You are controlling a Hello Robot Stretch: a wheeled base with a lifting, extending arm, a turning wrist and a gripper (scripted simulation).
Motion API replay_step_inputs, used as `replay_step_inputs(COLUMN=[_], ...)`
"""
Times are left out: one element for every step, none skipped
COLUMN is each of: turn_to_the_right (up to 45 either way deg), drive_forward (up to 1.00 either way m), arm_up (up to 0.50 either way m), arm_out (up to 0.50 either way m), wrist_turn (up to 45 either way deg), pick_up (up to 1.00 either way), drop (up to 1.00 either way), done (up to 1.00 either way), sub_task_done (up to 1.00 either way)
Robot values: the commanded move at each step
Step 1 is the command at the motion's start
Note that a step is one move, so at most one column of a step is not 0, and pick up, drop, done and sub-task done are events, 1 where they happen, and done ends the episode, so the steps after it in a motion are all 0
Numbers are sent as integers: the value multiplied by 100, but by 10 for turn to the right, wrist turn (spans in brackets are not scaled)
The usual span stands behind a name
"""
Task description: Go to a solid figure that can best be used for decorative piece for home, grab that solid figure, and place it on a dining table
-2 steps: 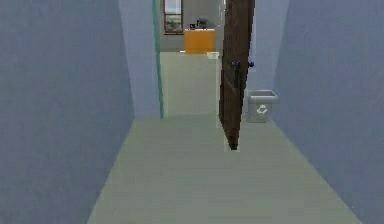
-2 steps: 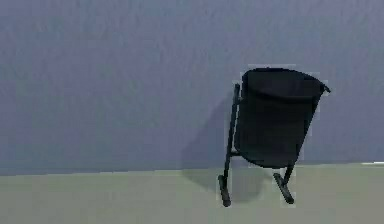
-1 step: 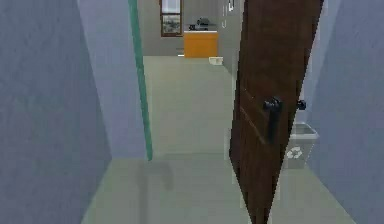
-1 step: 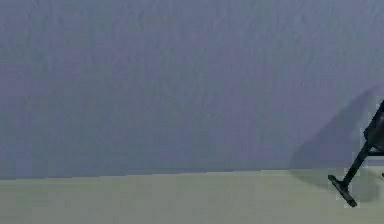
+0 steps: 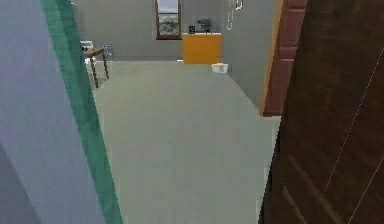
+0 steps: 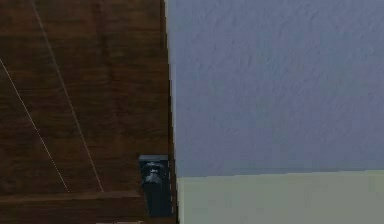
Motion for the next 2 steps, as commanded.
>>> replay_step_inputs(turn_to_the_right=[60,0], drive_forward=[0,65], arm_up=[0,0], arm_out=[0,0], wrist_turn=[0,0], pick_up=[0,0], drop=[0,0], done=[0,0], sub_task_done=[0,0])
